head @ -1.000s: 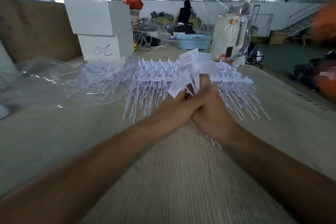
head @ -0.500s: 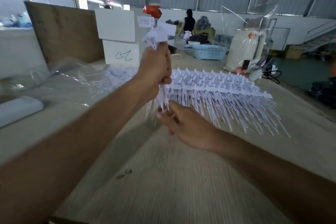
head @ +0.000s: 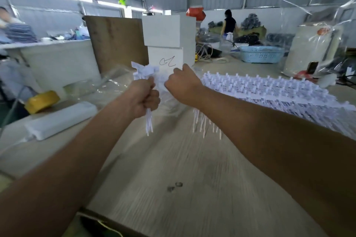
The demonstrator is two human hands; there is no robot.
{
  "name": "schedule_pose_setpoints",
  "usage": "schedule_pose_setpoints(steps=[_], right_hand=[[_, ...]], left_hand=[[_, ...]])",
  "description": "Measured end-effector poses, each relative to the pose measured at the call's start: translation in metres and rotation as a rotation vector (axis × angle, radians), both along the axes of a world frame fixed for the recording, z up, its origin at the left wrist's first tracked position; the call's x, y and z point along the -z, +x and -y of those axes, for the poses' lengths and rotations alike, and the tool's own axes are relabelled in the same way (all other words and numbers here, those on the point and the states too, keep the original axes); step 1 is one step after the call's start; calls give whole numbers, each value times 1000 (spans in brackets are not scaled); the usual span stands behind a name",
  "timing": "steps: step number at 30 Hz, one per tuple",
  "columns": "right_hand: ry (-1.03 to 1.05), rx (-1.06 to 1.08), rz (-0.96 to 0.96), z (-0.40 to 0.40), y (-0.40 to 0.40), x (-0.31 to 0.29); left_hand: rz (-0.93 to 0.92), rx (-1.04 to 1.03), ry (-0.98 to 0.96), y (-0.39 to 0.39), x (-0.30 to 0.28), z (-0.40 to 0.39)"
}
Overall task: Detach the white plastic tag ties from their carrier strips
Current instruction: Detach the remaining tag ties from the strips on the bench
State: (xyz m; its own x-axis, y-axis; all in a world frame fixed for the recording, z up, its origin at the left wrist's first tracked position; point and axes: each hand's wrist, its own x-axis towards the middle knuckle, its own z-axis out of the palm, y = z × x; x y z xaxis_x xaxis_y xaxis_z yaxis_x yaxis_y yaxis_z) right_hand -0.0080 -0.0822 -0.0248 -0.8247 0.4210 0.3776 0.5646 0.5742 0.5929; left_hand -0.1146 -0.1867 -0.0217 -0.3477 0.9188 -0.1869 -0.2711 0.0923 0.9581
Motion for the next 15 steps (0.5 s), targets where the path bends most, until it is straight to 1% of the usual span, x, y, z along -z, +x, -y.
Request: schedule_pose_setpoints(steps=[1, 3, 4, 6, 8, 9, 12, 15], right_hand=[[-40, 19, -123, -6, -3, -9], [-166, 45, -429, -17, -4, -33], [-214, 62, -539, -22, 0, -46], [-282, 92, -642, -34, 10, -66], [-293, 92, -639, -40, 19, -79], [-268, 80, -603, -41, 22, -81], [-171, 35, -435, -38, 27, -82], [-115, 3, -345, -30, 33, -80]], left_hand=[[-6, 57, -19, 0, 3, -1], [-28, 172, -68, 0, 7, -3], [-55, 218, -98, 0, 9, -5], [-139, 271, -159, 2, 11, -16], [-267, 290, -211, 1, 9, -32], [-359, 297, -235, -1, 7, -42], [-676, 233, -291, -13, -7, -70], [-903, 210, -412, -24, -18, -90]])
